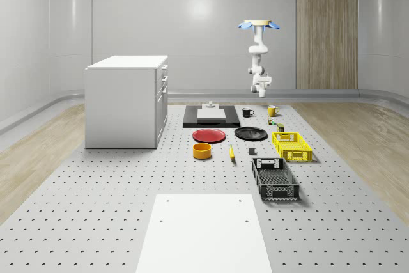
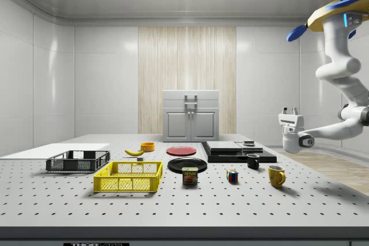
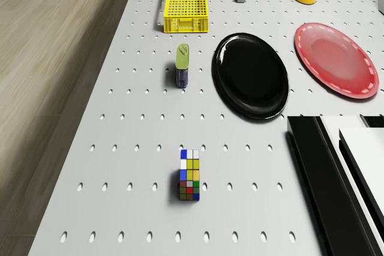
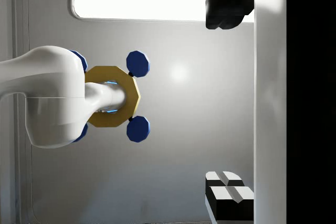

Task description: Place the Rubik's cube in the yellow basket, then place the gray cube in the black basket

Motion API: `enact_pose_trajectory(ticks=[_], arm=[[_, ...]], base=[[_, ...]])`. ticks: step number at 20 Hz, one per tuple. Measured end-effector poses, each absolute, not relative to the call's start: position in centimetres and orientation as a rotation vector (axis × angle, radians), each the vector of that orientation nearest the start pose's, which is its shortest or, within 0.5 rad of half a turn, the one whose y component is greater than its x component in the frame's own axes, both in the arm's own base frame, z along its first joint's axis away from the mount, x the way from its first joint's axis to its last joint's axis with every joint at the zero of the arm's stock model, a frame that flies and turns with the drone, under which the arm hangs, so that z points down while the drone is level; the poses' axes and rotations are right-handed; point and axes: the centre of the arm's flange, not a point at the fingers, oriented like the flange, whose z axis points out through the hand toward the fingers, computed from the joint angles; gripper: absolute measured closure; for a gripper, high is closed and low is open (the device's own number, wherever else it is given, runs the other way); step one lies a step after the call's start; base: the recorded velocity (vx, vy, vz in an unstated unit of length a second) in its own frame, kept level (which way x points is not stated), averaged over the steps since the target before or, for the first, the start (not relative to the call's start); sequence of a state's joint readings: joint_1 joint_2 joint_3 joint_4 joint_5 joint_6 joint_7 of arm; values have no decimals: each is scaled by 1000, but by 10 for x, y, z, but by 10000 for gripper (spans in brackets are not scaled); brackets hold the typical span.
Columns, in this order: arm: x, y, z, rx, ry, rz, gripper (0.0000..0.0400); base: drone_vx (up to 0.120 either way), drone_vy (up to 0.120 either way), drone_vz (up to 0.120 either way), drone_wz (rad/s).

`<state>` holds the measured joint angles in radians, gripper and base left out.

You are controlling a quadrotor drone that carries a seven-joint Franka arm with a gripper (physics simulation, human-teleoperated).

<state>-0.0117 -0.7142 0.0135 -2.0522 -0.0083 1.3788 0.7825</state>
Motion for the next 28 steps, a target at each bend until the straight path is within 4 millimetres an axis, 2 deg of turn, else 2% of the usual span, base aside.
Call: enact_pose_trajectory(ticks=[12, 19, 22, 24, 26, 28], arm=[[301, 13, 690, -2992, 1241, -155, 0], [301, 40, 682, -3221, 1339, -372, 0], [301, 63, 669, -3416, 1422, -598, 0], [302, 79, 651, -3581, 1494, -842, 0], [303, 93, 625, -3752, 1571, -1201, 0], [304, 99, 591, -3876, 1633, -1710, 0]], base=[[120, 0, 0, 0], [120, 6, 0, 0], [120, 120, 0, 0], [120, 80, 0, 0], [120, 0, 0, 0], [120, 0, 0, 0]])
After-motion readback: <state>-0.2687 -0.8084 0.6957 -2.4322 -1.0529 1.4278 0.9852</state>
